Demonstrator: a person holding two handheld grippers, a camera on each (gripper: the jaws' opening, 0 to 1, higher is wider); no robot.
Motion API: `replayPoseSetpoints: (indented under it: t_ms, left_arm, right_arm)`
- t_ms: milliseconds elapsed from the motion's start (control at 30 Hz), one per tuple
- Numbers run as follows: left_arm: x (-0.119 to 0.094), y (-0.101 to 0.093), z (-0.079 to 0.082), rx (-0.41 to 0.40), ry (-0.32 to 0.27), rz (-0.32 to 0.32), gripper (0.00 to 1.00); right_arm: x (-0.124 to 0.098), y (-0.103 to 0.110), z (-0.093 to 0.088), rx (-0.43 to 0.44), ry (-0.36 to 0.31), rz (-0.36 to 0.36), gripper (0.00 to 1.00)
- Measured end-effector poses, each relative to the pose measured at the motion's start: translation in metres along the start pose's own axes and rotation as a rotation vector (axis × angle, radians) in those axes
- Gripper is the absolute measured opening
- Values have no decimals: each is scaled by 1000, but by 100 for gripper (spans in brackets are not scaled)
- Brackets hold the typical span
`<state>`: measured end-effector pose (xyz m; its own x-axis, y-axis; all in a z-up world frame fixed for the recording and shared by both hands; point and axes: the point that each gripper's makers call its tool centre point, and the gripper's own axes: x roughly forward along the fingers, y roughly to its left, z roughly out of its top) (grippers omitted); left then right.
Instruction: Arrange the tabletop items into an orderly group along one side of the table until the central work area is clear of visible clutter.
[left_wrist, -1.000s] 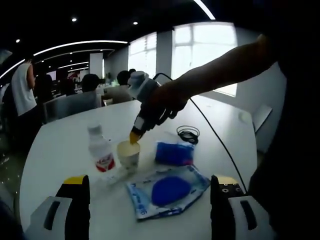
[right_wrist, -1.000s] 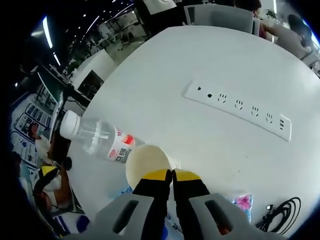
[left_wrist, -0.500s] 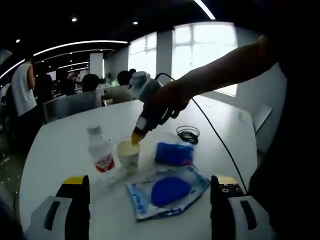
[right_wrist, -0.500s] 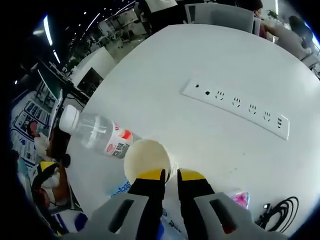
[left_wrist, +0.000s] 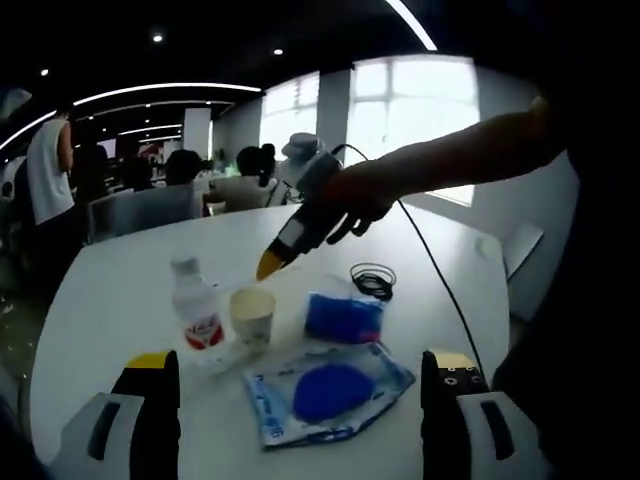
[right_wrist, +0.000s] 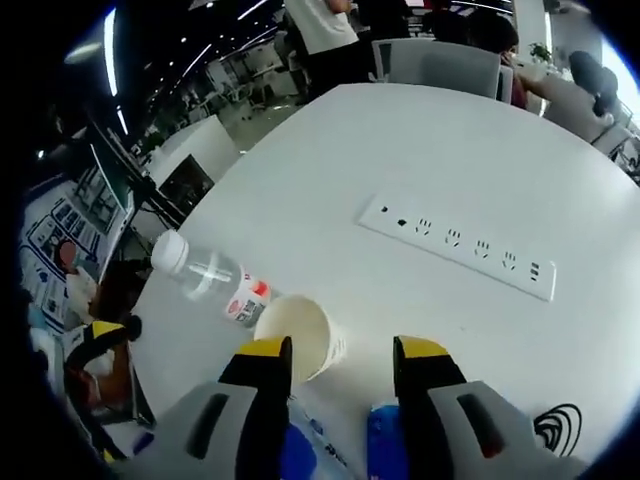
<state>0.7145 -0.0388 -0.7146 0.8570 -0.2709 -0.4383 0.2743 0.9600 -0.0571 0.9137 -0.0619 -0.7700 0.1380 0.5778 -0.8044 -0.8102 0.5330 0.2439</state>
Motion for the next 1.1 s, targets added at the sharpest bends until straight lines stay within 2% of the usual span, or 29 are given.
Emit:
replayPoseSetpoints:
  t_ms: [133, 267, 400, 500, 600, 700, 767, 1000, 1100]
  left_arm:
    - [1, -4, 0, 0, 1, -7, 99]
    - [2, -12, 2, -2, 2, -15, 99]
    - [3, -18, 2, 3, 7, -21, 99]
    - [2, -21, 2, -2, 9, -24, 99]
    - [2, -24, 2, 0, 13, -26, 99]
    - [1, -25, 2, -2, 13, -27, 99]
    - [1, -26, 3, 0, 12, -26, 99]
    - [1, -22, 2, -1, 13, -18, 99]
    - [2, -20, 2, -18, 20, -19, 99]
  right_arm:
    - [-10, -5, 2, -12, -30, 3, 45]
    - [-35, -2, -6, -36, -70, 2, 50]
    - [-51, -3, -7, -102, -124, -1, 57]
    - [-65, -2, -15, -145, -159, -15, 64]
    - [-70, -6, -17, -170, -191, -19, 70]
    - [-83, -4, -32, -191, -209, -26, 77]
    - [-89, -9, -35, -204, -228, -34, 80]
    - [-108, -23, -49, -171, -301, -62, 91]
    - [-116, -29, -56, -184, -318, -78, 95]
